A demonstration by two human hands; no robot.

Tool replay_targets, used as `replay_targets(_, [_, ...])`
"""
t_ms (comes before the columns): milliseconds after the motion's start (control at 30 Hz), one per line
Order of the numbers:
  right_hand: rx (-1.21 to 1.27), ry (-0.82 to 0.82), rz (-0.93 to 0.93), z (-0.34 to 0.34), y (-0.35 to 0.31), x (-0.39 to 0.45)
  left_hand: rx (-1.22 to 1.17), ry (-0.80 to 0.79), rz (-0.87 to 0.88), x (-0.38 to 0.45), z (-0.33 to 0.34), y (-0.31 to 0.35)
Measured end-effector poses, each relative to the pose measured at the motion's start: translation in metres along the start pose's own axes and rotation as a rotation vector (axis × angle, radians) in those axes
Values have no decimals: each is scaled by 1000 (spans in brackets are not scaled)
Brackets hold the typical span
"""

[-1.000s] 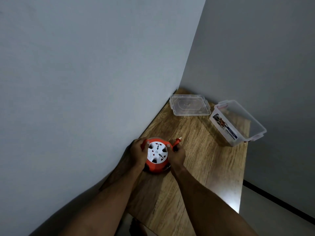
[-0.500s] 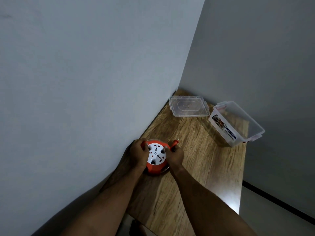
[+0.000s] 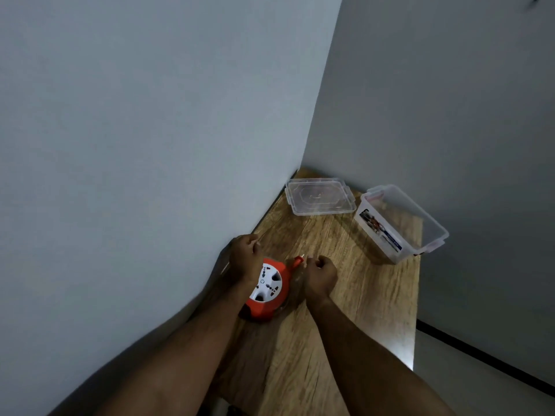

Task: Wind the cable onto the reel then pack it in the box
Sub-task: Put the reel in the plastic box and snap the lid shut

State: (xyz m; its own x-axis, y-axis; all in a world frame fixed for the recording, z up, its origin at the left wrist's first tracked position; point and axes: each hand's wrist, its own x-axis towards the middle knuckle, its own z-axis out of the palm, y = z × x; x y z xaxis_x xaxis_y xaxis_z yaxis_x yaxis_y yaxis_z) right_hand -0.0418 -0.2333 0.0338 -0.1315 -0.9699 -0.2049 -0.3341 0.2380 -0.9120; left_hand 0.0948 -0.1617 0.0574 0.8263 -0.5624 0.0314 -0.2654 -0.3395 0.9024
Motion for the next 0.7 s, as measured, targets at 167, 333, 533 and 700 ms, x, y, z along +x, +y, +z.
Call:
replay_targets(167, [37,86,-31,-25,-18,35,-145,-70,28,19,34,37])
replay_targets(333, [113,165,-47,-59,-35,72,-258,-143,75,28,78,74])
replay_targets(533, [74,350,-115,-108,-55,120,-249,-250,84,36,137,120])
replay_targets(700, [73,400,-107,-135,-60,156,-233,-312,113,42,182,155])
